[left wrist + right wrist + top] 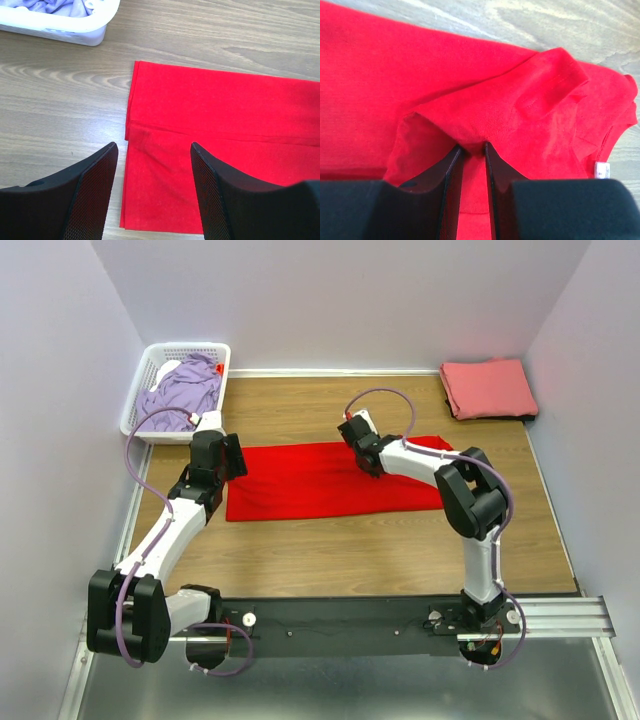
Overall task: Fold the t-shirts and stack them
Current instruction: Fold the tshirt
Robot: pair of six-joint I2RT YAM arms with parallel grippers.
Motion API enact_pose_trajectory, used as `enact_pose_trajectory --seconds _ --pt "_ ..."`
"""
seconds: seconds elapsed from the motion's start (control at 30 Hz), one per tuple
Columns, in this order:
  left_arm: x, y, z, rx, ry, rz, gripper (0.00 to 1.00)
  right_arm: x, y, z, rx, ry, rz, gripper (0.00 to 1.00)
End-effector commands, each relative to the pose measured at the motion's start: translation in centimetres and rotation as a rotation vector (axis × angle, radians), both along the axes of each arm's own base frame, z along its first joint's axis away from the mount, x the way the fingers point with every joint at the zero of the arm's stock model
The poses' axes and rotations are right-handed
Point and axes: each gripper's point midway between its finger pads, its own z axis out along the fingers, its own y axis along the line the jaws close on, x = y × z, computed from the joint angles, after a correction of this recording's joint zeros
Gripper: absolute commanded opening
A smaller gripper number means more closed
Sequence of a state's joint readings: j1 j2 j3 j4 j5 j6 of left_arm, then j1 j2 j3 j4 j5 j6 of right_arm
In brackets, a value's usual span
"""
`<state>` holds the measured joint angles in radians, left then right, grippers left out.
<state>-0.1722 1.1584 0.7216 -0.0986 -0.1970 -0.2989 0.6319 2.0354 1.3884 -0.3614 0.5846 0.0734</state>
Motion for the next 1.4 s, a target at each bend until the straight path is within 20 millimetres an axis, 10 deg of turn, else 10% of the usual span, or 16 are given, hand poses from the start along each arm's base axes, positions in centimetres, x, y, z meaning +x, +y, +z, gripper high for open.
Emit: enact_pose_trajectory --seconds 0.0,0.33,0.57,1.07,1.37 --pt "0.2 0.1 0.2 0.009 -0.015 -0.002 0.68 0.3 -0.9 -0.6 -0.071 -0.007 -0.027 0.31" --pt "0.2 0.1 0.3 0.009 -0.015 0.000 0.68 0.7 -1.6 -0.2 -0.114 -0.031 -0.044 0.29" --pt "0.2 0.0 0.2 0.010 -0.015 -0.004 0.67 0.8 -1.3 0.3 -0.103 -0.032 -0.029 0.11" --pt "0.3 -0.2 -0.1 0.003 -0.003 -0.017 0.67 -2.8 1.8 1.1 0.013 0.129 -0.025 0.01" --pt "0.3 -0.5 -0.5 0.000 0.007 -0.030 0.67 0.9 1.5 2.7 -0.140 0.042 -0.015 0.04"
